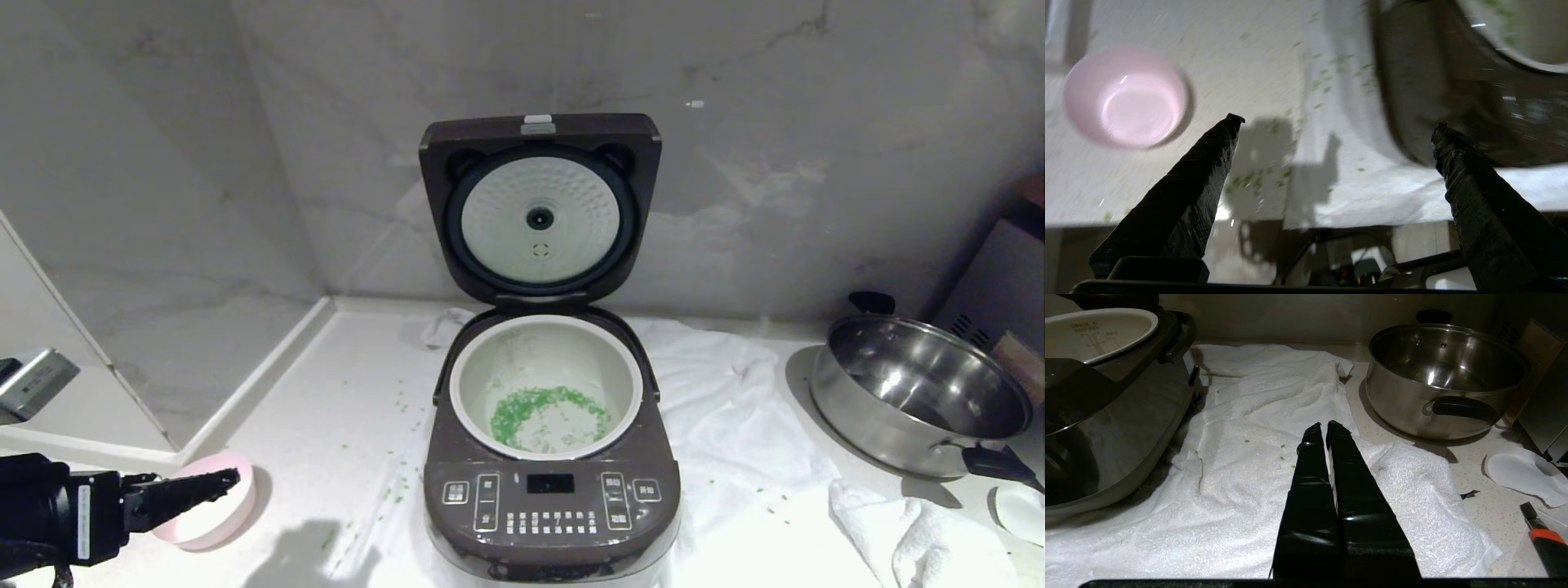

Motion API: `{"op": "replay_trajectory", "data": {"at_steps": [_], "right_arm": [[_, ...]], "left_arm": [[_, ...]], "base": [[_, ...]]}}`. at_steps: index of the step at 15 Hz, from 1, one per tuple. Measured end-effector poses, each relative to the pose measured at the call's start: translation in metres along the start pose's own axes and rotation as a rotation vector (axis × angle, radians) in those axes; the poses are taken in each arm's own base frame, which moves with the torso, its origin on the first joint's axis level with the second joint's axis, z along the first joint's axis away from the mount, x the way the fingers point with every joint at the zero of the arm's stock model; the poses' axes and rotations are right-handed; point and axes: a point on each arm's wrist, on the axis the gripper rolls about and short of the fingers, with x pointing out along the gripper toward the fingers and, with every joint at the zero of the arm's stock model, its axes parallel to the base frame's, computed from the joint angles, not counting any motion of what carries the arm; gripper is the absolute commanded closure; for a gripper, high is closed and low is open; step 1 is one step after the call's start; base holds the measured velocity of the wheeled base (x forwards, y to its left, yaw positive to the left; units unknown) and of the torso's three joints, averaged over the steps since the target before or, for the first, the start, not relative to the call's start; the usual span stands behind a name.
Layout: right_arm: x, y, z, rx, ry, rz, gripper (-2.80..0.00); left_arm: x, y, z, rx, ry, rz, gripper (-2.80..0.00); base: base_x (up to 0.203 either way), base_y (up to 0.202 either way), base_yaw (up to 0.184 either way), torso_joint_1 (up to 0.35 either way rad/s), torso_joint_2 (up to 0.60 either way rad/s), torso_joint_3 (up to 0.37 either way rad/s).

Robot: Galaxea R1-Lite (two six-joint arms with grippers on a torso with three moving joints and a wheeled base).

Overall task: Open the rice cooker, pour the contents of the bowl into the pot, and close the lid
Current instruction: Close the rice cooker

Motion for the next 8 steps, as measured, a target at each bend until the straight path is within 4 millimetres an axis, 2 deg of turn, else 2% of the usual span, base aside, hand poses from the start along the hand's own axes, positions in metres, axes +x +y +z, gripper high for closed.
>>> {"op": "replay_trajectory", "data": {"at_steps": [5, 8], "right_arm": [[0.0, 0.0, 0.0, 0.0, 0.0, 0.0, 0.0], [0.0, 0.0, 0.0, 0.0, 0.0, 0.0, 0.0]], "left_arm": [[-0.06, -0.033, -0.031, 0.203, -0.304, -0.288, -2.8], [-0.095, -0.046, -0.05, 0.279, -0.455, -0.315, -2.8]], "base": [[0.0, 0.0, 0.0, 0.0, 0.0, 0.0], [0.0, 0.0, 0.0, 0.0, 0.0, 0.0]]}}
